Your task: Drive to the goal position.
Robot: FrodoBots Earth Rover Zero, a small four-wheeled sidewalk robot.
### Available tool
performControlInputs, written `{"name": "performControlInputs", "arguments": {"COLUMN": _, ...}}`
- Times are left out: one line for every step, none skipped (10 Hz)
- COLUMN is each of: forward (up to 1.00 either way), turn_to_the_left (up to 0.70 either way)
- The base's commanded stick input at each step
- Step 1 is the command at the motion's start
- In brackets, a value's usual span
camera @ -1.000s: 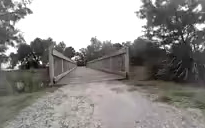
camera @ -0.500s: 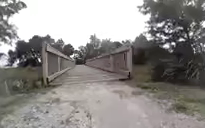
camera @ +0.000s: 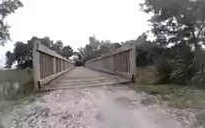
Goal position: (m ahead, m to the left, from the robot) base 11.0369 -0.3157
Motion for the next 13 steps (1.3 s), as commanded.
{"name": "performControlInputs", "arguments": {"forward": 0.70, "turn_to_the_left": 0.00}}
{"name": "performControlInputs", "arguments": {"forward": 0.70, "turn_to_the_left": 0.00}}
{"name": "performControlInputs", "arguments": {"forward": 0.70, "turn_to_the_left": 0.00}}
{"name": "performControlInputs", "arguments": {"forward": 0.70, "turn_to_the_left": 0.00}}
{"name": "performControlInputs", "arguments": {"forward": 0.70, "turn_to_the_left": 0.00}}
{"name": "performControlInputs", "arguments": {"forward": 0.70, "turn_to_the_left": 0.00}}
{"name": "performControlInputs", "arguments": {"forward": 0.70, "turn_to_the_left": 0.00}}
{"name": "performControlInputs", "arguments": {"forward": 0.70, "turn_to_the_left": 0.00}}
{"name": "performControlInputs", "arguments": {"forward": 0.70, "turn_to_the_left": 0.00}}
{"name": "performControlInputs", "arguments": {"forward": 0.70, "turn_to_the_left": 0.00}}
{"name": "performControlInputs", "arguments": {"forward": 0.70, "turn_to_the_left": 0.00}}
{"name": "performControlInputs", "arguments": {"forward": 0.70, "turn_to_the_left": 0.00}}
{"name": "performControlInputs", "arguments": {"forward": 0.70, "turn_to_the_left": 0.00}}
